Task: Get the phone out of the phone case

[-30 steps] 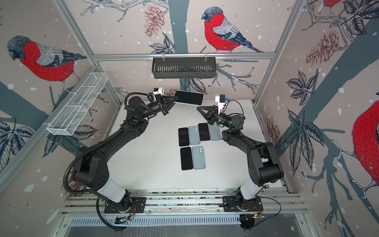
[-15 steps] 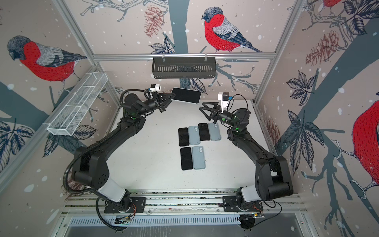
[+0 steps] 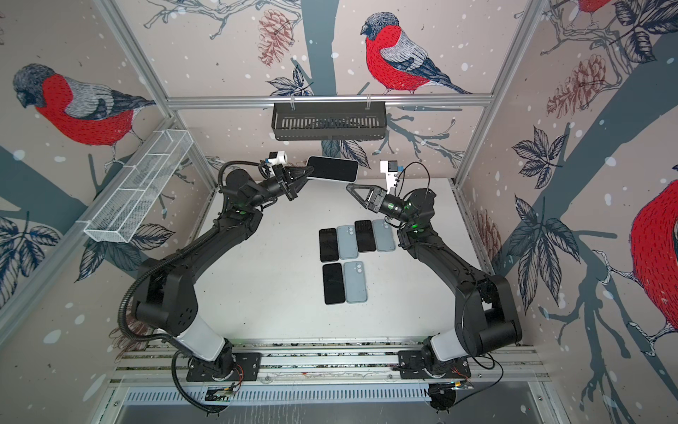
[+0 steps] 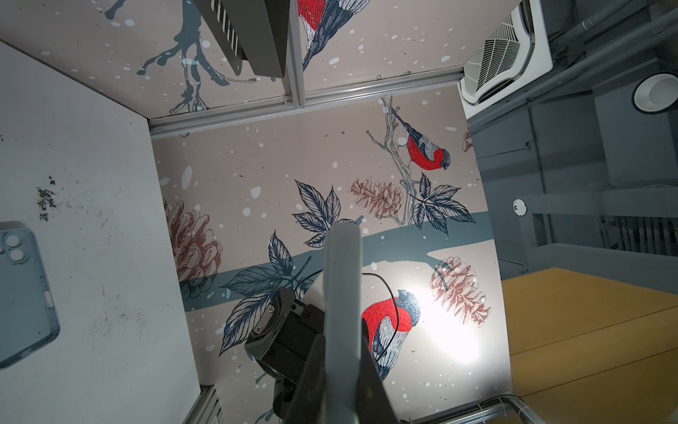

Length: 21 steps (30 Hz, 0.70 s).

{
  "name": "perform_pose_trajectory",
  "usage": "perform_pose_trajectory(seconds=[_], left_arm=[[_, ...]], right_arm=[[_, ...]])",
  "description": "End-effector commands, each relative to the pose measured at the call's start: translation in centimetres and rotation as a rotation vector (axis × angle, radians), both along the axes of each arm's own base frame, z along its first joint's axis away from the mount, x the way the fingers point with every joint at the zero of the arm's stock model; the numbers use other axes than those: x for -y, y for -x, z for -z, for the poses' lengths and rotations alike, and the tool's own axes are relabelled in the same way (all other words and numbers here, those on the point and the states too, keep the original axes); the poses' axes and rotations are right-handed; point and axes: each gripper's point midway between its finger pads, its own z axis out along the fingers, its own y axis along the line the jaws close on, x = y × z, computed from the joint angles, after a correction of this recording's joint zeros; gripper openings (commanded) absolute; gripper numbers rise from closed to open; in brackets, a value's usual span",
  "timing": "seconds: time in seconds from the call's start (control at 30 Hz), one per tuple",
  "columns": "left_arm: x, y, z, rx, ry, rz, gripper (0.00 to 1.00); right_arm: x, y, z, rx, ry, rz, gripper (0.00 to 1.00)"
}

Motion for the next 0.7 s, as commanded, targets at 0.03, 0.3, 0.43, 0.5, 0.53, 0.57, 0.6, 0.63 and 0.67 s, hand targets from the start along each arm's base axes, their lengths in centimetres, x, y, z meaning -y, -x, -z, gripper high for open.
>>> perform_pose_trajectory(seconds=[0.03,0.3,0.43,0.5,0.53,0.57,0.6,0.63,0.67], left_arm=[[-0.5,1.0,-2.4,0.116,0.044,-0.010,0.00],[-0.4,1.3,-2.4,0.119,0.046,-0.010,0.00],[-0.4,1.4,-2.2,0.117,0.044,-0.011,0.00],[-0.5,1.4,-2.2,0.115,0.042,-0.012,0.00],[-0.4,1.4,-2.1,0.113,0.041,-0.011,0.00],[-0.5,1.3,-2.1,0.113,0.041,-0.014,0.00],[-0.5,1.3,-2.2,0.113,0.041,-0.014,0.00],[-0.5,1.3,-2.1,0.113,0.041,-0.014,0.00],[-0.4,1.4,-2.2,0.112,0.041,-0.011,0.00]], right_arm=[[0.8,-0.3,-1.2,-0.017,-0.079,0.003,0.62],[0.6,-0.4,-2.3,-0.002,-0.101,-0.022,0.44],[0.5,-0.2,-2.0,-0.007,-0.094,-0.034,0.36],[0.5,-0.2,-2.0,-0.007,-0.092,-0.036,0.27],[0.5,-0.1,-2.0,-0.003,-0.091,-0.039,0.24],[0.5,-0.2,-2.0,-0.003,-0.090,-0.036,0.20],[0.5,-0.1,-2.0,-0.003,-0.089,-0.038,0.15],[0.6,-0.1,-1.9,0.001,-0.089,-0.039,0.12],[0.6,0.0,-1.8,0.002,-0.090,-0.041,0.09]])
